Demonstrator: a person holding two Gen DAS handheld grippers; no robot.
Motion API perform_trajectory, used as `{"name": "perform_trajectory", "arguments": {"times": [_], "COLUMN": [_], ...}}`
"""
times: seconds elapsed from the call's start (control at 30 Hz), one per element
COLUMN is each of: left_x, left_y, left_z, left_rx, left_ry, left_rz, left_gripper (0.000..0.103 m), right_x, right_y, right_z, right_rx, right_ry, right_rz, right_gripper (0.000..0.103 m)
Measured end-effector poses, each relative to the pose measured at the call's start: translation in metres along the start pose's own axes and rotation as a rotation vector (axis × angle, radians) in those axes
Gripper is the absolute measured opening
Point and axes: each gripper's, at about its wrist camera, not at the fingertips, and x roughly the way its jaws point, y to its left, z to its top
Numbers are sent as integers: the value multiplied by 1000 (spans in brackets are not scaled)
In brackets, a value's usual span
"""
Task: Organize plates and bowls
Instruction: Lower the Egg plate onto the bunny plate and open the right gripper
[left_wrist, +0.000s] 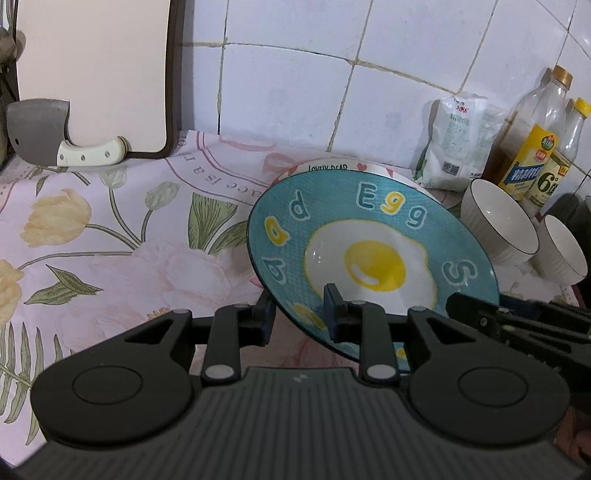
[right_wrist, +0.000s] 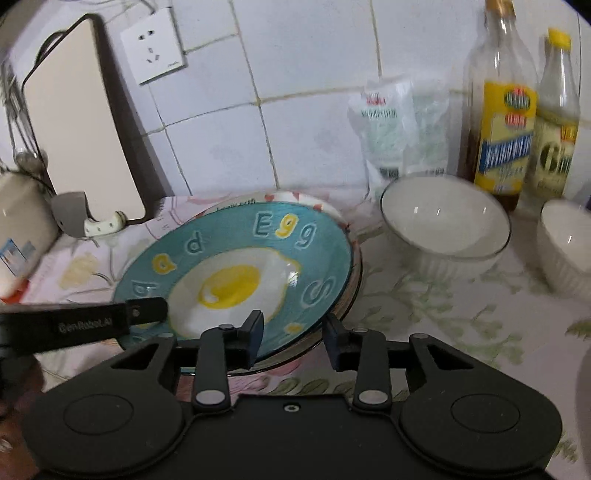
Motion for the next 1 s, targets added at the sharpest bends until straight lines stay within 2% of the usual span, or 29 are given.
{"name": "perform_trajectory", "arguments": {"times": [0.13, 0.17, 0.27, 0.3, 0.4, 0.5, 0.63, 1.0], "left_x": [0, 0, -5, -7, -18, -30, -53, -134], "left_y": [-1, -2, -6, -7, -12, -11, -11, -45], "left_z": [0, 0, -5, -8, -16, -20, -27, -52], "left_rx": [3, 4, 24, 31, 64, 64, 61, 157], "left_ry": [-1, -3, -57, -78, -112, -124, -141, -169], "left_rz": [8, 12, -11, -7, 18, 9, -14, -107], "left_gripper": [27, 31, 61, 64, 65, 67, 68, 71], "right_x": [2, 4, 8, 7, -8, -30, -60, -150], "right_y": [2, 1, 2, 2, 1, 1, -9, -41], "right_z": [-3, -3, -6, -7, -12, -16, -22, -47], "right_rx": [-37, -44, -82, -86, -102, -126, -109, -119], "right_ry": [-40, -49, -87, -94, -138, -185, -188, -189], "right_rz": [-31, -41, -86, -87, -56, -29, 41, 142], "right_gripper": [40, 40, 40, 40, 40, 40, 41, 56]}}
